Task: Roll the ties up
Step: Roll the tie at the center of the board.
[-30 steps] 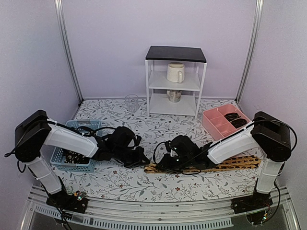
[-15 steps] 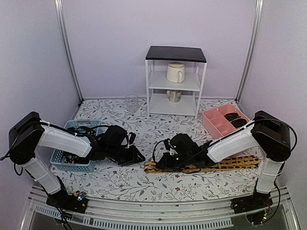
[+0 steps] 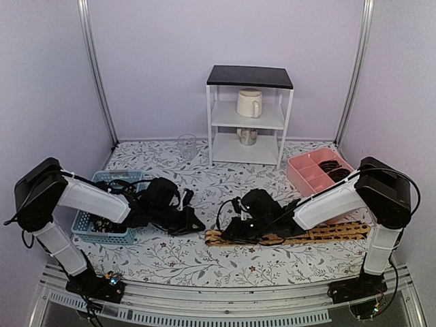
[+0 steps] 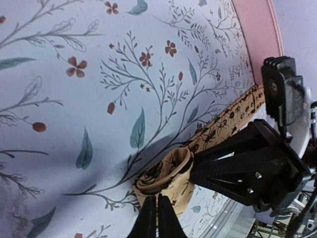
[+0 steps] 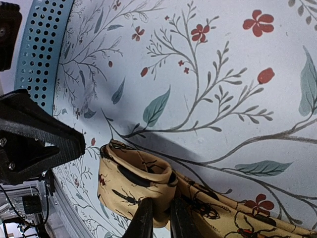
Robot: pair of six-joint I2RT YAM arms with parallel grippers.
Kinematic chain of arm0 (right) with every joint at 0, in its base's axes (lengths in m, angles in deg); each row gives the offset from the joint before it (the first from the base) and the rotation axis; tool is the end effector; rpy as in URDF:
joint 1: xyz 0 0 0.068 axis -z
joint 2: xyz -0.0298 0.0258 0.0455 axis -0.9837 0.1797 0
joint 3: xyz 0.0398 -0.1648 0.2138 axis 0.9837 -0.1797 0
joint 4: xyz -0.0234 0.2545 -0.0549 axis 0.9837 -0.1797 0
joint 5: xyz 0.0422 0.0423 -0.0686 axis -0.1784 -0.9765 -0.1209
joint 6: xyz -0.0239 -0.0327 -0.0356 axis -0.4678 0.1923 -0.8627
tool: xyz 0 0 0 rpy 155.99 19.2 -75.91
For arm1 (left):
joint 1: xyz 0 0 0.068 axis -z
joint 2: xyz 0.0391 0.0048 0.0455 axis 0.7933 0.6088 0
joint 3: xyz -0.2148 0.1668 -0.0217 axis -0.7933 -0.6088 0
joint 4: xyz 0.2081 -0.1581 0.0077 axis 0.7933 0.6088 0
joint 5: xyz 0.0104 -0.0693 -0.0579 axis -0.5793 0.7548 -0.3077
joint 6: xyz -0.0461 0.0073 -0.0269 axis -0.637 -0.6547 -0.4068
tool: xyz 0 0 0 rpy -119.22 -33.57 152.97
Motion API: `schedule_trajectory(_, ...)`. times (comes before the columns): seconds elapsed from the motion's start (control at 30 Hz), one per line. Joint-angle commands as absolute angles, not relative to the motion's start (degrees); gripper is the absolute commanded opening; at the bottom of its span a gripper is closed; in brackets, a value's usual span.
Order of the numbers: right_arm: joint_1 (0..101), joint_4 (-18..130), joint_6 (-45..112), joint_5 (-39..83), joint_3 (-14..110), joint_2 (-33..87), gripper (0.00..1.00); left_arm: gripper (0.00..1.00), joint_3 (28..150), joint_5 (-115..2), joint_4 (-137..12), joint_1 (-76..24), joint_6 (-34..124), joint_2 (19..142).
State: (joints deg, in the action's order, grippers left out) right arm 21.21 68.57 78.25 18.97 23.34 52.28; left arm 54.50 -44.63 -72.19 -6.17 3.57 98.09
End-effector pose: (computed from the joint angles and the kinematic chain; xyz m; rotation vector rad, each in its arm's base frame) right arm 0.1840 0.3123 0.1248 -0.2630 2.6077 1.0636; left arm 0.1993 -0.2264 0.1349 0.0382 2.6382 -1.1644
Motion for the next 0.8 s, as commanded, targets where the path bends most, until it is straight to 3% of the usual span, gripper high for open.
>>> schedule_trajectory(0.0, 21.51, 68.27, 77.93, 17.89, 23.85, 55.28, 0.14, 0.00, 56.10, -40.94, -74.72, -4.16, 2.43, 99.52)
schedule_trajectory(0.5, 22.17, 67.54, 78.39, 20.93, 21.57, 54.40, 0.14, 0.00, 54.50, -44.09, -76.08, -1.72, 0.92, 105.78)
schedule_trajectory(0.77, 22.18, 67.45, 78.00, 19.38, 21.94, 55.21, 0.11, 0.00, 54.00, -47.66, -72.26, -2.49, 0.86, 101.64)
